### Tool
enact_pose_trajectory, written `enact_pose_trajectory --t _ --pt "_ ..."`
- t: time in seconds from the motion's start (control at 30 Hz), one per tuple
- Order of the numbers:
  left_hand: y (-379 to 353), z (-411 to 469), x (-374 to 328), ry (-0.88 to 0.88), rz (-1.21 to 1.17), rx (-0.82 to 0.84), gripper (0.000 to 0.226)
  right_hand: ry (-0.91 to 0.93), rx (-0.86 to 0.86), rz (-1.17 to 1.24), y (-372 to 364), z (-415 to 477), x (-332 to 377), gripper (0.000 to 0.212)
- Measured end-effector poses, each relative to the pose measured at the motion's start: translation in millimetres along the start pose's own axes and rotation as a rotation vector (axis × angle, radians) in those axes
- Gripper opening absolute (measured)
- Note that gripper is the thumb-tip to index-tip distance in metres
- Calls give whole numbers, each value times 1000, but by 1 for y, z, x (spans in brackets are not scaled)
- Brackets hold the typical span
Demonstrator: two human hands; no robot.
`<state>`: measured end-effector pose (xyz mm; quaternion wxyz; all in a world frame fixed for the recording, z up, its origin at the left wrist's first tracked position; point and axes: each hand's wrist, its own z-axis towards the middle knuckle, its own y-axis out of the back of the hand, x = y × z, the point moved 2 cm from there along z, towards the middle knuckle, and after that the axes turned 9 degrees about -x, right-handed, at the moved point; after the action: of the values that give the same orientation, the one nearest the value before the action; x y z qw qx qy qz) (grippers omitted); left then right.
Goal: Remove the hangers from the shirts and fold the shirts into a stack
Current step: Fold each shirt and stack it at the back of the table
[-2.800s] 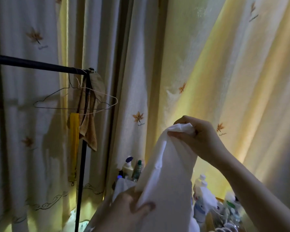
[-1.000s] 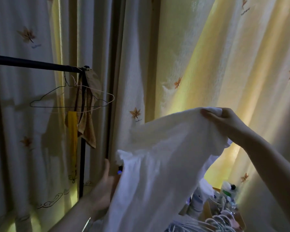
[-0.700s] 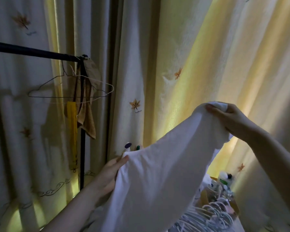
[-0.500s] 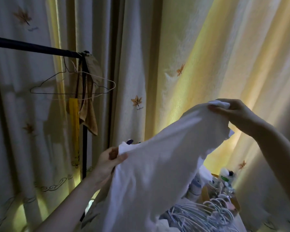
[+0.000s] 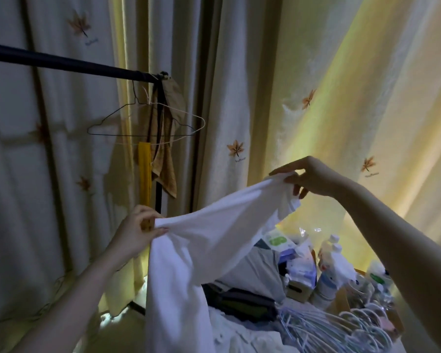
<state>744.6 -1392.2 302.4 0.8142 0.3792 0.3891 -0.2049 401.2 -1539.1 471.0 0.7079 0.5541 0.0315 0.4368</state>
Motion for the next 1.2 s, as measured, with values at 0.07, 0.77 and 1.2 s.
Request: enact_pose_trajectory --t 0.07,0.77,1.2 --pt "15 7 6 -8 -19 -64 21 -6 -53 36 -13 13 9 29" --pt "-211 -208 -51 -167 -77 1131 29 -161 186 333 -2 -139 -135 39" --pt "-301 -272 -19 -24 113 1479 37 -445 303 298 -29 -285 -228 35"
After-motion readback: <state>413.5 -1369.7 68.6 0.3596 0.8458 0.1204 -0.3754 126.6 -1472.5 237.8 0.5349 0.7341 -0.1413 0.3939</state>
